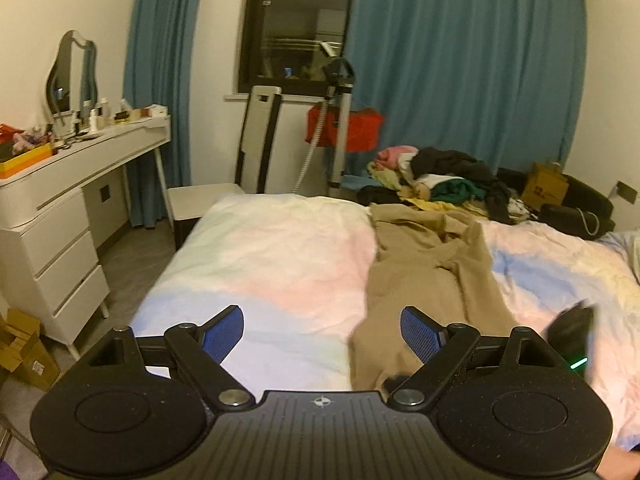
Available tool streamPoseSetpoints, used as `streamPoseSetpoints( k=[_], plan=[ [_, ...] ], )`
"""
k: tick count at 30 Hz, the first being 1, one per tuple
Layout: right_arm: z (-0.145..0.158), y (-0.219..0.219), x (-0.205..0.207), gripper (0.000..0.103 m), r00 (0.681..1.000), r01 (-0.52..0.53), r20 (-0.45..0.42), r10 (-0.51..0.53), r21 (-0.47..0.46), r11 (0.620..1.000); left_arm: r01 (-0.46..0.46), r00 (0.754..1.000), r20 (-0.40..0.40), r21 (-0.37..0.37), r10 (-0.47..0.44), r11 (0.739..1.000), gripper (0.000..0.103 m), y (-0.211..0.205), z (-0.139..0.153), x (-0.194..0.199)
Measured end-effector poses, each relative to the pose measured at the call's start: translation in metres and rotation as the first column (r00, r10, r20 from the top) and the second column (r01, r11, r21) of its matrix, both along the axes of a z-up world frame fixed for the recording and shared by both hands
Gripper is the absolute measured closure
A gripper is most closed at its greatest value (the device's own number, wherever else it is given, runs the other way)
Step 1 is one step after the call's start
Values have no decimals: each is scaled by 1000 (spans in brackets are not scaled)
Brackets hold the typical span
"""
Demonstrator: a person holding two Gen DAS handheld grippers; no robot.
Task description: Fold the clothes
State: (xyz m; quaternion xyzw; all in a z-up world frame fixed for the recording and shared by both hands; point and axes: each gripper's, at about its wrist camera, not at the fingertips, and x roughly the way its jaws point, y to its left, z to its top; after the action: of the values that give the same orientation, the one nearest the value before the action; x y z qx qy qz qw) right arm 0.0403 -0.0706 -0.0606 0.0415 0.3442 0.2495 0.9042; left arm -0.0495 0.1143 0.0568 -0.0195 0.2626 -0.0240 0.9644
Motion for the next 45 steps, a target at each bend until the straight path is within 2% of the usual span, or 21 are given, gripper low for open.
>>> streamPoseSetpoints(
  k=[3,6,9,12,14,15,21,23,24,25,26,28,31,33,35,36,38,40,41,43,45],
  plan=[
    [20,-42,-16,98,998,58,13,-59,72,996,41,999,-2,25,-40,999,16,-28,-2,2],
    [26,-90,-34,98,992,126,-16,-125,132,983,83,996,-19,46,-82,995,16,-54,-7,6],
    [13,-128,-45,98,979,196,-77,-186,145,970,115,992,-62,45,-112,992,16,-74,-18,14],
    [-13,-152,-44,97,962,244,-159,-222,133,961,134,984,-124,25,-130,991,16,-88,-33,26],
    [-32,-161,-41,97,945,245,-262,-198,161,956,150,974,-170,8,-146,989,16,-93,-45,36],
    [-37,-165,-42,97,937,255,-286,-199,174,951,159,969,-195,3,-155,987,16,-96,-52,42],
    [-27,-179,-50,94,940,284,-262,-217,256,924,153,914,-369,-74,-170,985,22,-99,-101,89],
    [-22,-191,-59,84,936,319,-241,-257,270,908,148,897,-405,-107,-179,983,25,-97,-116,102],
    [-20,-197,-60,62,931,341,-229,-284,269,901,147,887,-422,-131,-189,980,25,-96,-123,109],
    [-19,-203,-61,37,923,368,-221,-315,269,890,145,875,-440,-156,-201,977,26,-95,-130,116],
    [-20,-210,-61,30,911,400,-221,-348,271,876,144,864,-457,-183,-213,973,29,-93,-136,122],
    [-25,-223,-57,28,888,449,-242,-391,275,850,128,845,-482,-234,-230,964,34,-90,-149,134],
    [-41,-238,-45,29,852,505,-307,-425,266,821,126,827,-498,-288,-261,949,37,-90,-164,146],
    [-53,-243,-34,29,834,520,-354,-423,246,818,131,821,-496,-320,-284,938,42,-89,-172,148],
    [-67,-243,-25,30,819,526,-399,-413,230,819,134,815,-489,-360,-310,923,52,-88,-179,149],
    [-73,-242,-20,34,812,525,-424,-402,227,820,134,813,-485,-382,-322,914,56,-88,-182,149],
    [-82,-237,-14,39,807,510,-466,-362,242,826,131,824,-469,-389,-319,912,74,-86,-185,147],
    [-84,-231,-13,59,816,488,-469,-338,244,838,121,840,-446,-402,-309,908,91,-81,-185,145],
    [-83,-230,-15,64,819,486,-463,-340,242,840,110,847,-436,-418,-306,902,96,-78,-185,143],
    [-80,-230,-19,90,822,489,-450,-349,243,838,75,859,-422,-459,-291,885,99,-69,-184,144],
    [-75,-233,-26,94,824,500,-433,-366,253,828,45,871,-409,-486,-272,873,100,-60,-183,141]
  ],
)
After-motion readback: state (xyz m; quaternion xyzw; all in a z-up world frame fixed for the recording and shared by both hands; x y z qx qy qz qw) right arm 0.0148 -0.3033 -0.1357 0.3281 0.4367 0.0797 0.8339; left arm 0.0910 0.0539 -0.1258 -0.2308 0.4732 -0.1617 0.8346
